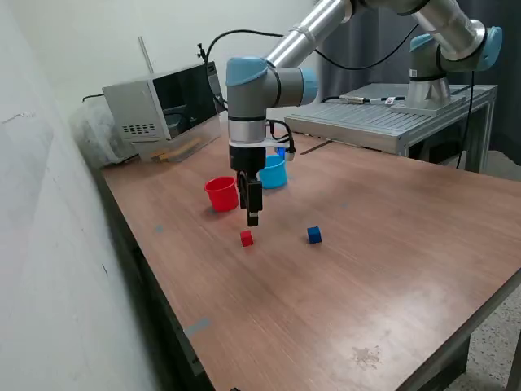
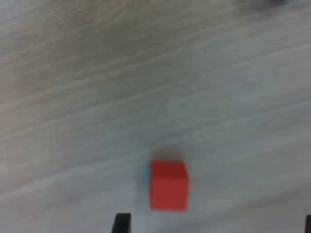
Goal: Place red objects in the red bin, and blue objects in the blue bin.
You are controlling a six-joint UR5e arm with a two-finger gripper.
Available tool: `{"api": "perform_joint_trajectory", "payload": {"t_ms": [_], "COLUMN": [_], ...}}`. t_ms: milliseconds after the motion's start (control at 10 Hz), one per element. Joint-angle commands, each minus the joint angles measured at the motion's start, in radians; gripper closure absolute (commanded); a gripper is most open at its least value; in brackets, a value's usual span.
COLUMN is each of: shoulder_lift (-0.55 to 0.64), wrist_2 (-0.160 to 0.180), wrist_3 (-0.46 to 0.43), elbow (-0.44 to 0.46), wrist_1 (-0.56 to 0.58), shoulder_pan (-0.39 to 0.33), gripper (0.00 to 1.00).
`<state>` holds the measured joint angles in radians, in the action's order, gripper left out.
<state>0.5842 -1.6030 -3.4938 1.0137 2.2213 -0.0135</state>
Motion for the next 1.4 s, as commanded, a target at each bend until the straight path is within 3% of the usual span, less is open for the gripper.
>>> {"api": "perform_joint_trajectory", "payload": {"t_ms": [0,400,500,1100,1300], "shoulder_lift": [-0.039,-0.058,-0.064,-0.061,-0.009], "wrist_2": [0.000,0.000,-0.002,-0.002,-0.002], "wrist_3": [-0.001,-0.001,-0.001,0.054,0.074], "elbow": [-0.001,-0.006,-0.010,-0.041,-0.021], "wrist_1": [0.008,0.015,0.015,0.015,0.012], "shoulder_pan": [0.020,0.027,0.027,0.026,0.024], "gripper": [0.00,0.00,1.00,1.00,1.00]}}
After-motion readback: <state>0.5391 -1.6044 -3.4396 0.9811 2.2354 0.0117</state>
